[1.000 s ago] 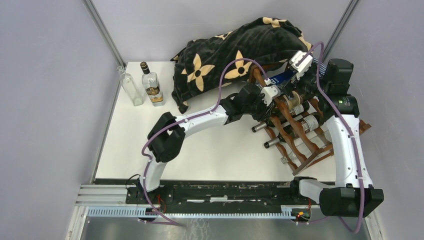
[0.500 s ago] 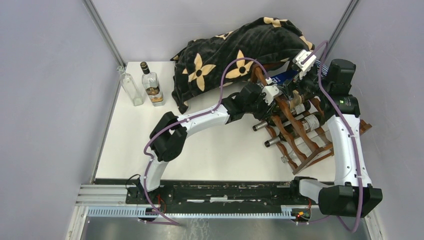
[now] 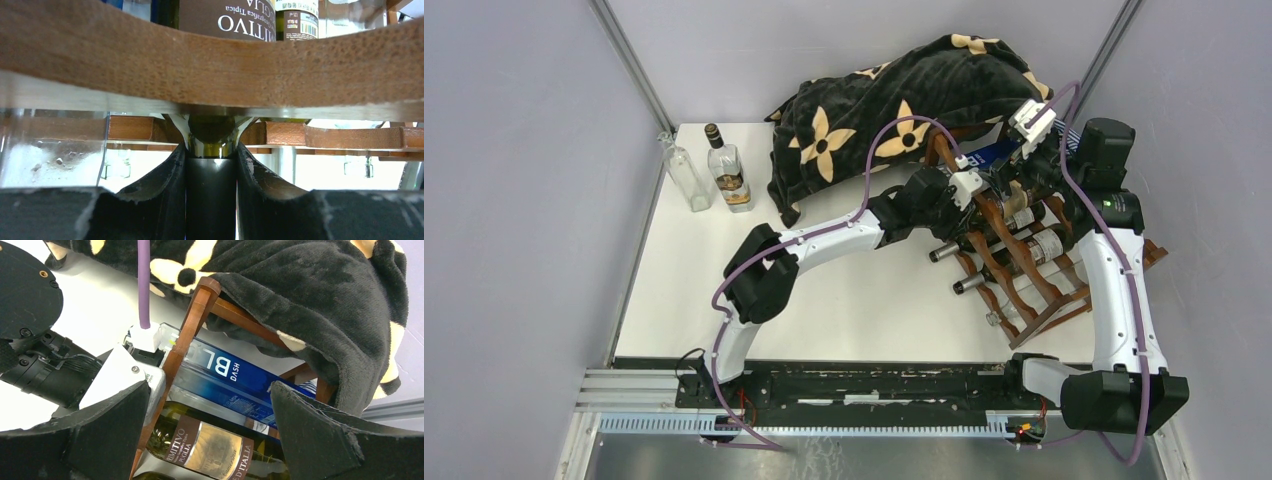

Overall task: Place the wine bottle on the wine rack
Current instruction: Place the wine bottle in the wine rack.

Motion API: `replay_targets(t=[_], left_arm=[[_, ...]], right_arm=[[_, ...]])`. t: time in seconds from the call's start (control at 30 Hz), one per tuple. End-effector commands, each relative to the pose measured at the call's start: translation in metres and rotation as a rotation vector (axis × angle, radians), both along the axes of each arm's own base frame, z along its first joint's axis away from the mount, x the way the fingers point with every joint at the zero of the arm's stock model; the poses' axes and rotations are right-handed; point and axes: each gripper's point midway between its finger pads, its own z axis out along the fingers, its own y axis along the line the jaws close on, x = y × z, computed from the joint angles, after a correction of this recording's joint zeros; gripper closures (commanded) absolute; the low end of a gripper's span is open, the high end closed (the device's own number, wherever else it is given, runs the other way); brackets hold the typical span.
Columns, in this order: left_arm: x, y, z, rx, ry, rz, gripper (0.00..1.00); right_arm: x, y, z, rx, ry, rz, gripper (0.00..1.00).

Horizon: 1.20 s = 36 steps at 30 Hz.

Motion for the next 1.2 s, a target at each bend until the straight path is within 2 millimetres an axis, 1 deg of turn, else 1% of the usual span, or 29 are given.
replay_targets(t=[0.0, 0.1, 0.23, 0.33, 0.47, 0.6, 0.7, 0.73, 0.87, 0.93, 0.97, 1.0, 1.17], left_arm=[[0.025, -0.023, 0.112, -0.313, -0.193, 0.069, 0.95], [0.026, -0.021, 0.109, -0.315, -0.190, 0.081, 0.95], [0.026, -0.016, 0.112, -0.331, -0.201, 0.099, 0.95], [0.026, -0.014, 0.113, -0.335, -0.202, 0.102, 0.96], [0.024, -0.014, 0.114, -0.342, -0.200, 0.101, 0.96], [0.023, -0.017, 0.114, -0.341, -0.198, 0.085, 0.96], [0.023, -0.018, 0.111, -0.331, -0.197, 0.074, 0.96], [0.023, -0.018, 0.110, -0.329, -0.196, 0.071, 0.96], [0.021, -0.020, 0.110, -0.329, -0.187, 0.062, 0.96], [0.020, -0.022, 0.112, -0.326, -0.176, 0.055, 0.96], [0.020, -0.024, 0.116, -0.330, -0.174, 0.050, 0.96], [0.020, -0.024, 0.114, -0.324, -0.165, 0.049, 0.96], [0.021, -0.024, 0.118, -0.331, -0.153, 0.064, 0.96]], right_arm=[[-0.010, -0.009, -0.023, -0.034, 0.109, -0.033, 0.02], [-0.013, -0.021, -0.030, -0.086, 0.120, -0.071, 0.02], [-0.026, -0.023, -0.041, -0.116, 0.166, -0.057, 0.03], [-0.034, -0.024, -0.038, -0.127, 0.170, -0.060, 0.03], [-0.037, -0.029, -0.024, -0.134, 0.150, -0.090, 0.03], [-0.040, -0.029, -0.003, -0.132, 0.115, -0.095, 0.02], [-0.044, -0.036, 0.001, -0.162, 0.111, -0.125, 0.02], [-0.045, -0.038, -0.001, -0.171, 0.116, -0.132, 0.02], [-0.053, -0.040, -0.022, -0.187, 0.165, -0.135, 0.02], [-0.058, -0.038, -0.032, -0.186, 0.192, -0.123, 0.02], [-0.060, -0.037, -0.036, -0.185, 0.206, -0.116, 0.02], [-0.062, -0.036, -0.041, -0.183, 0.217, -0.111, 0.03], [-0.069, -0.027, -0.063, -0.143, 0.287, -0.069, 0.06]])
